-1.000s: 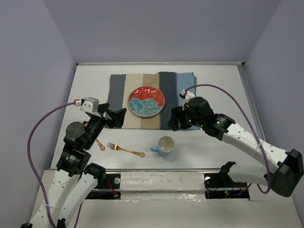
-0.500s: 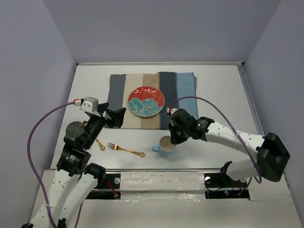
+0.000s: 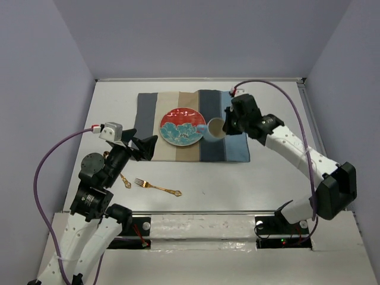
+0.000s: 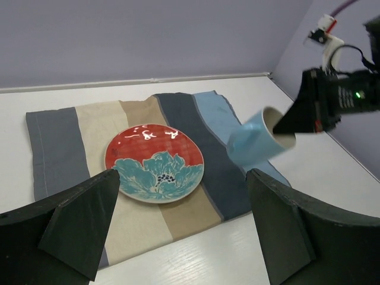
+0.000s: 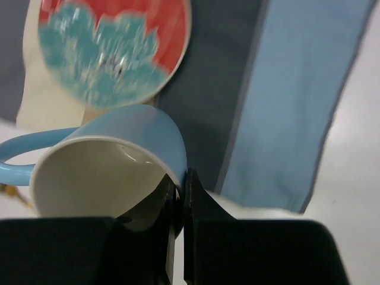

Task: Set the dinner table for one person

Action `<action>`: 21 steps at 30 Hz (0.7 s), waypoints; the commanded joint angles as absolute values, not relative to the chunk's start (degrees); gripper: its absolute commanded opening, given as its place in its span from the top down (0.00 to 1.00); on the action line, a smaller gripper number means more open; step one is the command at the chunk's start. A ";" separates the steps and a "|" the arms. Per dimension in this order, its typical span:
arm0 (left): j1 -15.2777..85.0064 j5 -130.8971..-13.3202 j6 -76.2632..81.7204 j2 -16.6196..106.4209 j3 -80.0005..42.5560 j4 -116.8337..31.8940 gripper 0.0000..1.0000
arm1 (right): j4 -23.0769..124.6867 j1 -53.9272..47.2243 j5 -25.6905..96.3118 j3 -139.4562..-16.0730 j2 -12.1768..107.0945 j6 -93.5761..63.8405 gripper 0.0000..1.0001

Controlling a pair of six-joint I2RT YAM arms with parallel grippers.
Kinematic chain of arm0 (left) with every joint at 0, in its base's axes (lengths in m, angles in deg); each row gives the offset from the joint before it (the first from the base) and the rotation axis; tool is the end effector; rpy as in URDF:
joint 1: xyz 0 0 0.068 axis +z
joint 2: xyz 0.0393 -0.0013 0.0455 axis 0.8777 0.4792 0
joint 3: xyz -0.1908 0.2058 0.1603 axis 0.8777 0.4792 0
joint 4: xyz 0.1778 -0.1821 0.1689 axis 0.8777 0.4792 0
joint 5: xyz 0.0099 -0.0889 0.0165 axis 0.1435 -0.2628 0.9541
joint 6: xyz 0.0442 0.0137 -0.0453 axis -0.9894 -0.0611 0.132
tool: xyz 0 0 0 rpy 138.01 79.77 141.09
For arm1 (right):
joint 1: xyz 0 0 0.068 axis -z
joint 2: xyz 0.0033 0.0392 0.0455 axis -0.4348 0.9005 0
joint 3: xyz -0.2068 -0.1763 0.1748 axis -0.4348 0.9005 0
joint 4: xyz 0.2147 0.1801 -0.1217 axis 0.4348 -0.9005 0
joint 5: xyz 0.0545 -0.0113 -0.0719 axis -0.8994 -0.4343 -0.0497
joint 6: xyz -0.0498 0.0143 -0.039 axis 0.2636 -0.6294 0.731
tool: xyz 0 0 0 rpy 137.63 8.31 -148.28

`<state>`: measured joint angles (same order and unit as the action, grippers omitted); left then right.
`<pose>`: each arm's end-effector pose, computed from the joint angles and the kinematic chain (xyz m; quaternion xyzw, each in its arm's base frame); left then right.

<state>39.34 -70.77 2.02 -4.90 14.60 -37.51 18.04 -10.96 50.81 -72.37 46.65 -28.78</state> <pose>0.1157 -0.0535 0.3976 0.1082 0.6315 -0.2542 0.7245 0.2882 0.2065 0.3476 -0.1007 0.9111 0.1345 0.3764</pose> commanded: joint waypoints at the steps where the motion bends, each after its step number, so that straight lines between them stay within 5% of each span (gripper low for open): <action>1: 39.57 -71.41 1.70 -6.07 15.21 -39.66 0.01 | 26.09 1.34 52.79 -83.41 55.06 -25.72 1.00; 9: 39.30 -71.32 1.70 -6.25 15.13 -39.58 0.01 | 26.09 10.65 47.61 -103.00 74.81 -25.98 1.00; 21: 38.95 -71.41 1.52 -5.02 15.04 -39.66 0.01 | 24.95 15.67 44.36 -111.90 87.66 -27.74 1.00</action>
<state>39.23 -70.90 2.07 -5.51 14.60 -37.49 21.75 14.86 46.72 -105.52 87.37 -26.47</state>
